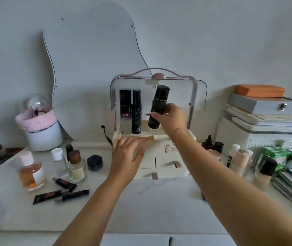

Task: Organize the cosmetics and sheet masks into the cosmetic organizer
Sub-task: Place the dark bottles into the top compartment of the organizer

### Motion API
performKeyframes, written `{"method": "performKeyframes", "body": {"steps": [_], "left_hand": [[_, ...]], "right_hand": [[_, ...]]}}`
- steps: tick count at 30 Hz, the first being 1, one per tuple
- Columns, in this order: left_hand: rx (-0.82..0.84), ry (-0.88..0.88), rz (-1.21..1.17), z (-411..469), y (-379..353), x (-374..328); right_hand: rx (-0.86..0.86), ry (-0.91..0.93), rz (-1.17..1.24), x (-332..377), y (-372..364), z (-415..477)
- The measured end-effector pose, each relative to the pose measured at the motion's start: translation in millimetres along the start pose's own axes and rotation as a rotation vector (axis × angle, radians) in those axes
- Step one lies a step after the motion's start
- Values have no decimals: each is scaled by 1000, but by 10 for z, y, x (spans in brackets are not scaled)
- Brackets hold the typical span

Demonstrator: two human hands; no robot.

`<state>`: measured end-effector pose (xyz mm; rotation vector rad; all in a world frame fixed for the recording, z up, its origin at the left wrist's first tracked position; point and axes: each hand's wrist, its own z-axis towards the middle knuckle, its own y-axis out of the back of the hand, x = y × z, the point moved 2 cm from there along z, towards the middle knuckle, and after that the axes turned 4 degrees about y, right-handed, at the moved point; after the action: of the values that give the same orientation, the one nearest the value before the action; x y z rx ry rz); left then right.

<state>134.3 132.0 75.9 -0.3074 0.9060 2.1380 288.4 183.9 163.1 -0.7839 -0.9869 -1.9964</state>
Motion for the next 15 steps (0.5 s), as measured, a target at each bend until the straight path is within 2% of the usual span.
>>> {"method": "performKeyframes", "body": {"steps": [3,9,15], "left_hand": [[11,9,29,-1,-8,18],[7,10,56,-13,-35,39],[6,-8,63,-28,-43,59]], "right_hand": [[62,-62,-118,-149,-229,104],[188,-58,-273,-270,-386,203],[349,-176,-411,-395,-419,283]]}}
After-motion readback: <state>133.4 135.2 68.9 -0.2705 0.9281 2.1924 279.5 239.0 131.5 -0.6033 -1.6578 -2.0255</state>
